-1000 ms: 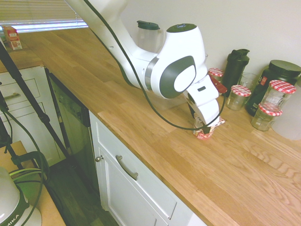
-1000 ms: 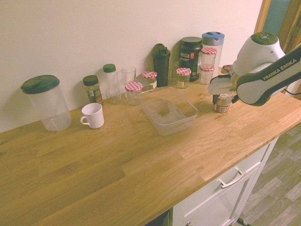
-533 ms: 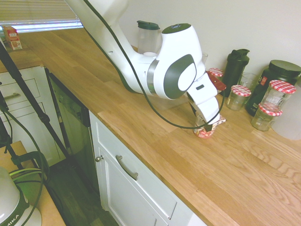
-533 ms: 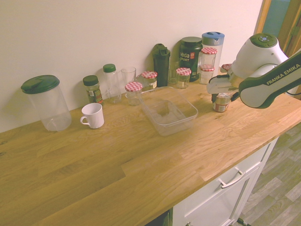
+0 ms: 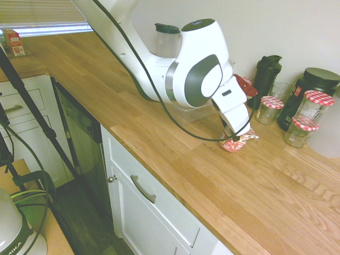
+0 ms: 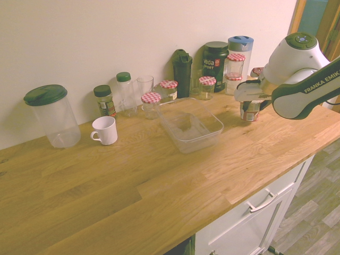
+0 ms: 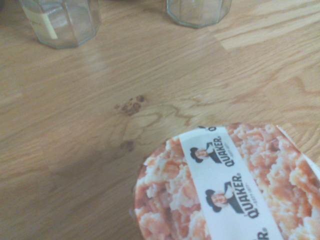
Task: Put the cereal into the container
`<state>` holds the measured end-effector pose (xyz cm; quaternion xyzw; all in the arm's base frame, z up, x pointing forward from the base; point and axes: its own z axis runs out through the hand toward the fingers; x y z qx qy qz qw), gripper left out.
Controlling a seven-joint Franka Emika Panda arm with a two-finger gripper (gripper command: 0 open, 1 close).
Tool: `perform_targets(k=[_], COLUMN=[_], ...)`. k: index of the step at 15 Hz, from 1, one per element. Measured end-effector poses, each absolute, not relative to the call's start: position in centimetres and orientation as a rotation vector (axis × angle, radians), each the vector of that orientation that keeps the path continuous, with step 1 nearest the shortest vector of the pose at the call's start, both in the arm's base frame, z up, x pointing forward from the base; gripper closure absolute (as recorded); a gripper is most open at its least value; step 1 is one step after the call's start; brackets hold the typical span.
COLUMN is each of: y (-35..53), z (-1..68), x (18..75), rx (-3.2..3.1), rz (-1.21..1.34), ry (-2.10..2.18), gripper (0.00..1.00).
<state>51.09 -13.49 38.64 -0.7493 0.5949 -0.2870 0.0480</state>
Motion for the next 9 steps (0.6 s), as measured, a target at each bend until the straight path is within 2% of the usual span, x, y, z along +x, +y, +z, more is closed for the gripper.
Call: perform_targets(k=[4,9], y=[-10.1,2.7], z=[42.9,48.4], x=[49.6,46.9], rx=[-2.246,-2.234], rz=[-0.976,-1.139], ry=[1.812,1.783], gripper=[1.00,1.00])
